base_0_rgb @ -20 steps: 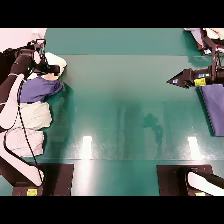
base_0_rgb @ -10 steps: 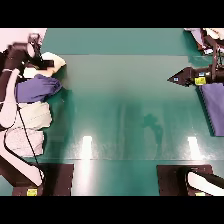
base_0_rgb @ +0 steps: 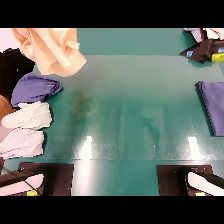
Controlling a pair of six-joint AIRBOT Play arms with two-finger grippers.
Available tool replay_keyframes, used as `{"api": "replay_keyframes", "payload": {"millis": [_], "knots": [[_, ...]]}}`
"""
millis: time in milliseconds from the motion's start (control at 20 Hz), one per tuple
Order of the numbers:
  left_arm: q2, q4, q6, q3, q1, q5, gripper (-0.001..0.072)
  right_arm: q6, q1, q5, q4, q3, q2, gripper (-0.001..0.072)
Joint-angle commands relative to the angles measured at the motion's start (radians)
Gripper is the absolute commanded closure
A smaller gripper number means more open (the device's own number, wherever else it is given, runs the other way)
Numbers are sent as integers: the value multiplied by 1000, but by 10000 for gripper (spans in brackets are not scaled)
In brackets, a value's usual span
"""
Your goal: Fold the shirts.
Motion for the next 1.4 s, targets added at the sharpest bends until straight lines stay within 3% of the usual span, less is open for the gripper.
{"api": "replay_keyframes", "payload": {"millis": [0,200,400,450,500,550,750,950,1050,1100,1150,1350], "knots": [[131,-2,-5,-1,-153,-120,686,3,1,-6,-1,118,0,697],[98,-13,-72,-172,-402,-229,685,3,1,25,0,195,0,697],[32,-194,-82,-440,-615,-46,681,3,1,55,0,215,0,696],[7,-234,-58,-481,-647,19,478,3,1,66,-2,215,0,697],[-18,-235,-38,-495,-664,52,117,3,1,76,0,214,0,697],[-35,-212,-39,-494,-663,61,59,3,1,87,-1,214,0,697],[-31,-51,-39,-479,-510,-10,59,3,1,114,-2,213,0,696],[-33,-81,-39,-558,-212,-61,60,3,1,112,-2,213,0,697],[-33,-148,-39,-657,-77,-42,61,3,1,112,-2,213,0,697],[-33,-210,-39,-725,-12,-10,167,3,1,113,-2,213,0,697],[-33,-281,-37,-792,39,27,225,3,1,112,-2,213,-1,697],[-38,-562,94,-1018,164,174,221,3,1,111,-2,213,-1,697]]}}
